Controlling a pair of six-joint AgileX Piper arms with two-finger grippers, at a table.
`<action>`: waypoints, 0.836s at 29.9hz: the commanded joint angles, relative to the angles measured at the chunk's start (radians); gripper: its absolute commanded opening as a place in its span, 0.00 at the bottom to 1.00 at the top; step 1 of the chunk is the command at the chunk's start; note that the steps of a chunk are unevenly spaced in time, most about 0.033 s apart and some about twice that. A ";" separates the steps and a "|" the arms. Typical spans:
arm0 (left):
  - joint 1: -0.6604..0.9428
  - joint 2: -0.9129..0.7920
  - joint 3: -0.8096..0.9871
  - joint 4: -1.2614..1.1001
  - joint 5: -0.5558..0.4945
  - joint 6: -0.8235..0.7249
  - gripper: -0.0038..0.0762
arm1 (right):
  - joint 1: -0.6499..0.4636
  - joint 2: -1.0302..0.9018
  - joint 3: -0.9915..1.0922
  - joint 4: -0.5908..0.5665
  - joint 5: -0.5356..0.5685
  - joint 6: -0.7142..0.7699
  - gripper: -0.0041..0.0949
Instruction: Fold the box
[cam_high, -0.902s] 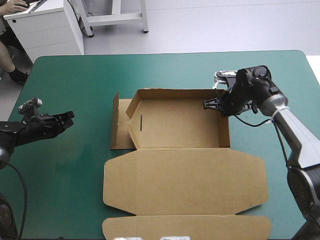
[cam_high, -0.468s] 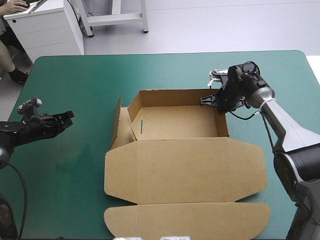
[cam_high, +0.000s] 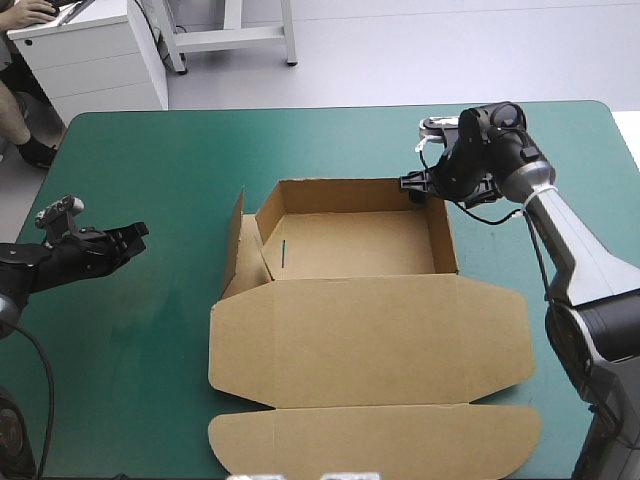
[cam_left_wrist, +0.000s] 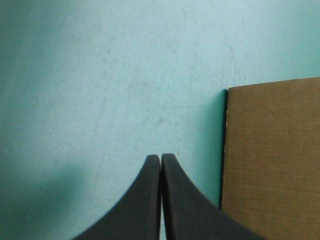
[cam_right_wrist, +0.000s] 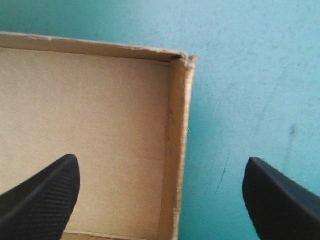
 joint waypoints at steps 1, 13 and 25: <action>-0.001 -0.039 -0.024 -0.048 -0.001 -0.005 0.04 | 0.003 -0.085 -0.045 -0.006 0.024 -0.006 0.89; -0.001 -0.039 -0.024 -0.048 0.003 -0.005 0.04 | 0.003 -0.235 -0.039 0.007 0.024 0.005 0.88; -0.001 -0.039 -0.024 -0.048 0.003 -0.005 0.04 | 0.003 -0.283 0.120 0.043 0.024 -0.003 0.88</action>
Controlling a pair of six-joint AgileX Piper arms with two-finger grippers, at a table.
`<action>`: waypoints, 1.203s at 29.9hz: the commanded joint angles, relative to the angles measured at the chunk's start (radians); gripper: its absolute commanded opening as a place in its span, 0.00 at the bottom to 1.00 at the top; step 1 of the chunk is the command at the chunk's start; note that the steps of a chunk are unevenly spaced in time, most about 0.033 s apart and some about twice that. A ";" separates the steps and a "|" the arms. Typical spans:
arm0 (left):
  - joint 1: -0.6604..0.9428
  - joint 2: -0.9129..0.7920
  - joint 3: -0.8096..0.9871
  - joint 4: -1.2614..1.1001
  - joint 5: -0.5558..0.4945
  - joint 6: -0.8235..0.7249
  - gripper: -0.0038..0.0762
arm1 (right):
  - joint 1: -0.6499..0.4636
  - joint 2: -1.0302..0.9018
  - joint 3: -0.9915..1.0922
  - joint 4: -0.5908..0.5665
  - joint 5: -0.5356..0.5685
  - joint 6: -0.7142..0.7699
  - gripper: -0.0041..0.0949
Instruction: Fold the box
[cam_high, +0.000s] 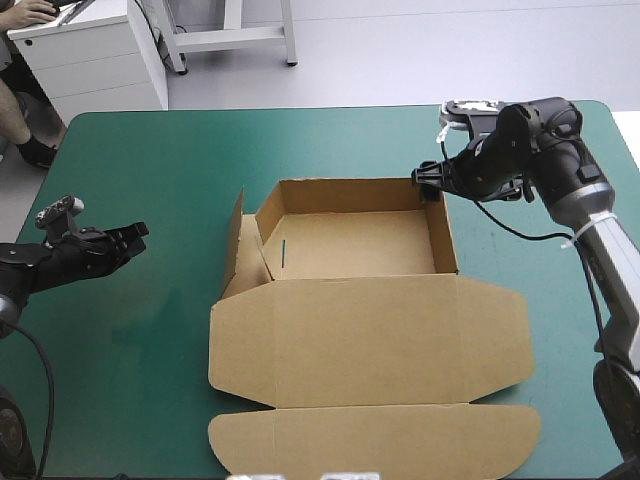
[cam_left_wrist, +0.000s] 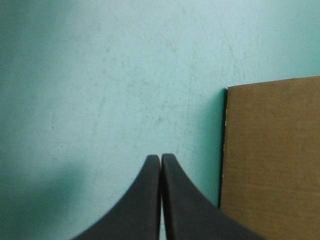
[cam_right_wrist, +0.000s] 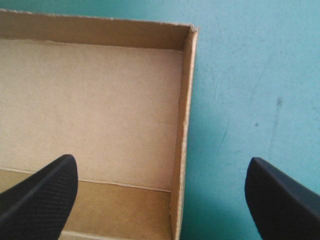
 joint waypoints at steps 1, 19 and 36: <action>-0.001 -0.039 -0.024 -0.048 -0.001 -0.003 0.04 | 0.003 -0.036 0.027 0.004 0.009 -0.006 0.88; -0.001 -0.039 -0.024 -0.048 -0.024 -0.015 0.04 | 0.003 0.204 0.040 0.008 0.008 -0.029 0.88; -0.001 -0.039 -0.024 -0.043 -0.018 -0.013 0.04 | 0.003 0.209 0.041 0.008 0.008 -0.053 0.03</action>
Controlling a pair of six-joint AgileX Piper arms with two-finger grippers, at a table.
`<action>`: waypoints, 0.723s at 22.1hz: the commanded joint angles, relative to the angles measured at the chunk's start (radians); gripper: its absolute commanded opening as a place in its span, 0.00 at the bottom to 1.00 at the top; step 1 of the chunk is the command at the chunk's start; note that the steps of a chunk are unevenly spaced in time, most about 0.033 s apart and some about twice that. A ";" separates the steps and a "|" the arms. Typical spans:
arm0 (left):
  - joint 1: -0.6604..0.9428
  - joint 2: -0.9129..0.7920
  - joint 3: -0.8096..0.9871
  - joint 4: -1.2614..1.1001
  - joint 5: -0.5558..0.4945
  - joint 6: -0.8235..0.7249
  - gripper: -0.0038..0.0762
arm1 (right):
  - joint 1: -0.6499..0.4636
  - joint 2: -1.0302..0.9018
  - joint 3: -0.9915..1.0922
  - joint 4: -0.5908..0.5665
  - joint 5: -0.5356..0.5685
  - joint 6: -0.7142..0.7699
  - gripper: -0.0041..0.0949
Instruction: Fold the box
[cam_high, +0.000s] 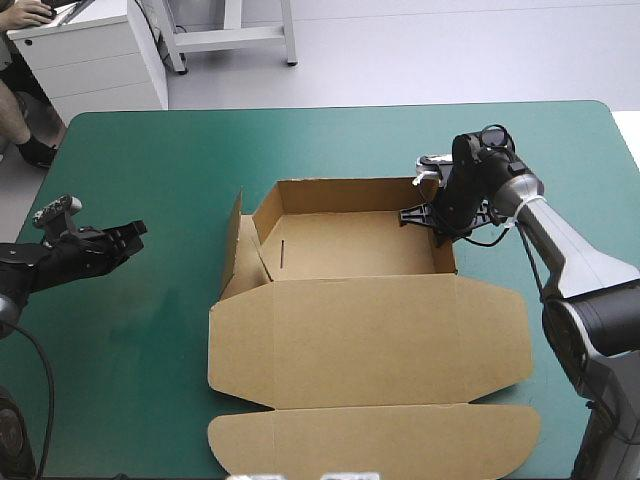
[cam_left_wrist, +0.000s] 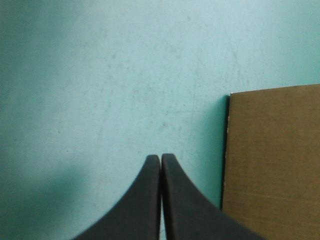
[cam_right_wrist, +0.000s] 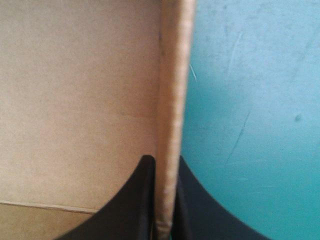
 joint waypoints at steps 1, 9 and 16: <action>-0.001 -0.039 -0.024 -0.036 0.004 -0.002 0.04 | 0.003 -0.055 -0.024 0.013 0.022 -0.026 0.02; -0.001 -0.039 -0.024 0.013 0.002 0.009 0.04 | 0.002 -0.257 -0.040 0.048 0.022 -0.110 0.02; -0.001 -0.039 -0.024 0.013 -0.005 0.014 0.04 | 0.002 -0.406 -0.164 0.052 0.023 -0.132 0.02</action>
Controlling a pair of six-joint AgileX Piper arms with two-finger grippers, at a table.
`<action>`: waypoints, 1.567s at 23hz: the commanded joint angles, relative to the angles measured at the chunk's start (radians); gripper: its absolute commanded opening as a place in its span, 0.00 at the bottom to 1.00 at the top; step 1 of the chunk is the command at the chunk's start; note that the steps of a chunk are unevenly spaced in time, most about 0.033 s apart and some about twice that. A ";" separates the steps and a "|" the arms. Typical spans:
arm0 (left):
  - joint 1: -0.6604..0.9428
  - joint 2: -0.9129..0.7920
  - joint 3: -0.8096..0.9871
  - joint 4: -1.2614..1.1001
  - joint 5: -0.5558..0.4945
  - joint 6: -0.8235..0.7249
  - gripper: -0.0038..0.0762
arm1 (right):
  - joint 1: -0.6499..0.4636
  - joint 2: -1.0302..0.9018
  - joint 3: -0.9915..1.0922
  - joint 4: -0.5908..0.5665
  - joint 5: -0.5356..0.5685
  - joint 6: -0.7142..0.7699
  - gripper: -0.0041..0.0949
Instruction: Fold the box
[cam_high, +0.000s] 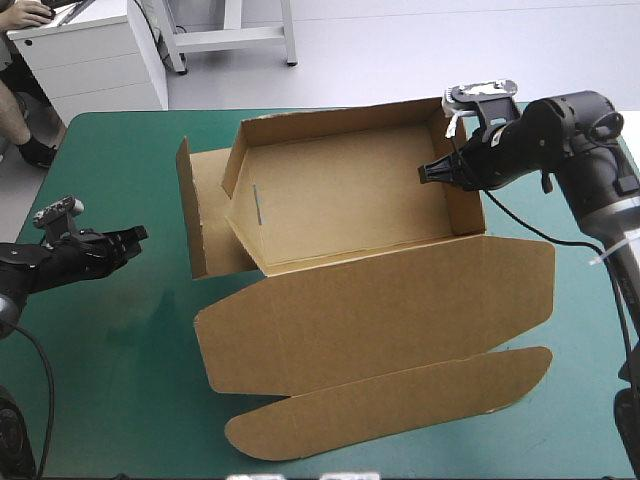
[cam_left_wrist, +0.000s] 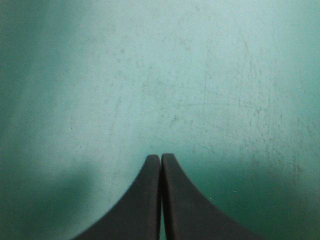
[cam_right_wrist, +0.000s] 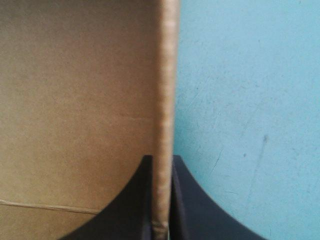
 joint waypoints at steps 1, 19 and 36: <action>-0.001 -0.039 -0.024 -0.040 0.004 0.008 0.04 | 0.002 -0.053 -0.047 0.032 0.010 0.000 0.02; -0.021 -0.037 -0.024 -0.223 0.211 0.094 0.81 | 0.002 -0.047 -0.047 0.118 -0.033 -0.007 0.02; -0.173 -0.052 -0.070 -0.784 0.633 0.277 0.74 | 0.002 -0.047 -0.044 0.010 -0.142 0.000 0.02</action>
